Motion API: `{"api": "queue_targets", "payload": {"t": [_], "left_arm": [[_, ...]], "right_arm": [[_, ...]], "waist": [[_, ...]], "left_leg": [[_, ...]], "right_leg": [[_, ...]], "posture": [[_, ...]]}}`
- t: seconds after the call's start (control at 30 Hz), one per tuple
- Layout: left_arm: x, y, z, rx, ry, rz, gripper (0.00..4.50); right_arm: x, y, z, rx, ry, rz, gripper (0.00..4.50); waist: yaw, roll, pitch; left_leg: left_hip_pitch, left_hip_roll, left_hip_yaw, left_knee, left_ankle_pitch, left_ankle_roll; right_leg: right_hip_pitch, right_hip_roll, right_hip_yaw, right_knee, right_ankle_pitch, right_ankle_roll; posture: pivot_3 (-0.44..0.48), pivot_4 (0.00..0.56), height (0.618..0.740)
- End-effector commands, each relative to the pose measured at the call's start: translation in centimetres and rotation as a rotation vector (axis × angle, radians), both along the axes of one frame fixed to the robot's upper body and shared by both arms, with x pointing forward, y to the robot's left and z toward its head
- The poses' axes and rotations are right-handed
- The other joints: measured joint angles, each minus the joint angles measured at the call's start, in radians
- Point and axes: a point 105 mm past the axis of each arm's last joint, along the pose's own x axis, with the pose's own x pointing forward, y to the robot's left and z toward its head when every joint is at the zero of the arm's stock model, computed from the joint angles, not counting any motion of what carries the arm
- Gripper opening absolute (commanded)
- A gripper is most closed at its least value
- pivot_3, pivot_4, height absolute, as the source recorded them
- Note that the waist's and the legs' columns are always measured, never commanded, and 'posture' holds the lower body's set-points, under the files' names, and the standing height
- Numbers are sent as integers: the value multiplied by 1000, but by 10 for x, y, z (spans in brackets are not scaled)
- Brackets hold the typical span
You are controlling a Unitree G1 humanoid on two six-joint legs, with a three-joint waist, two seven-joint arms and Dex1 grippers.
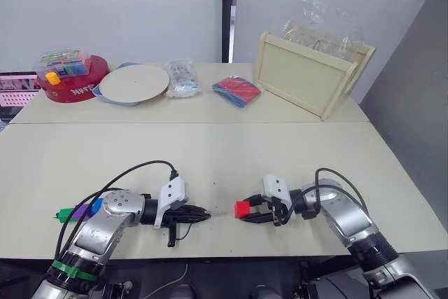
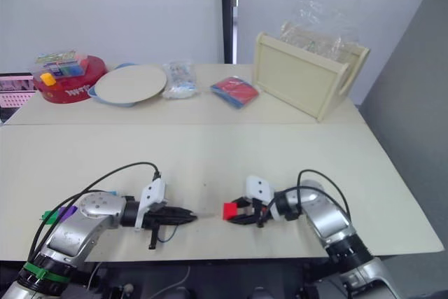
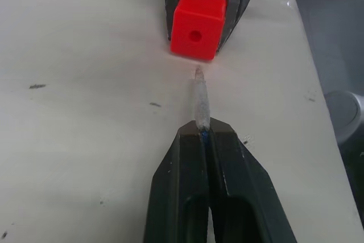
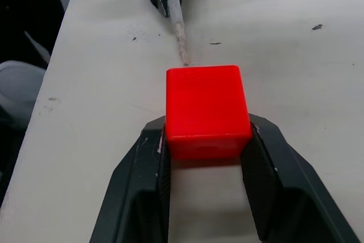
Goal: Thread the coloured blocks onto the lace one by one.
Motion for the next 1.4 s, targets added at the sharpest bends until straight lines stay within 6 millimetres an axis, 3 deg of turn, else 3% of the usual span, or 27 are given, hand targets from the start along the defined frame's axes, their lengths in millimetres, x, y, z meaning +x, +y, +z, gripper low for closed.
{"api": "queue_targets", "payload": {"t": [0.03,0.8,1.4], "left_arm": [[-4,-3,10,-29,-15,-20,0],[-5,-15,8,-42,3,-61,0],[-2,-41,-4,7,-22,-160,0]], "right_arm": [[-6,4,1,20,3,-14,1180],[-13,7,5,44,13,-14,1180],[-13,14,7,-12,-23,-5,1180]], "waist": [[0,0,0],[1,0,0],[2,0,0]], "left_leg": [[0,0,0,0,0,0],[0,0,0,0,0,0],[-1,0,0,1,0,0]], "right_leg": [[0,0,0,0,0,0],[0,0,0,0,0,0],[0,0,0,0,0,0]], "posture": [[0,150,740],[0,150,740],[0,150,740]]}}
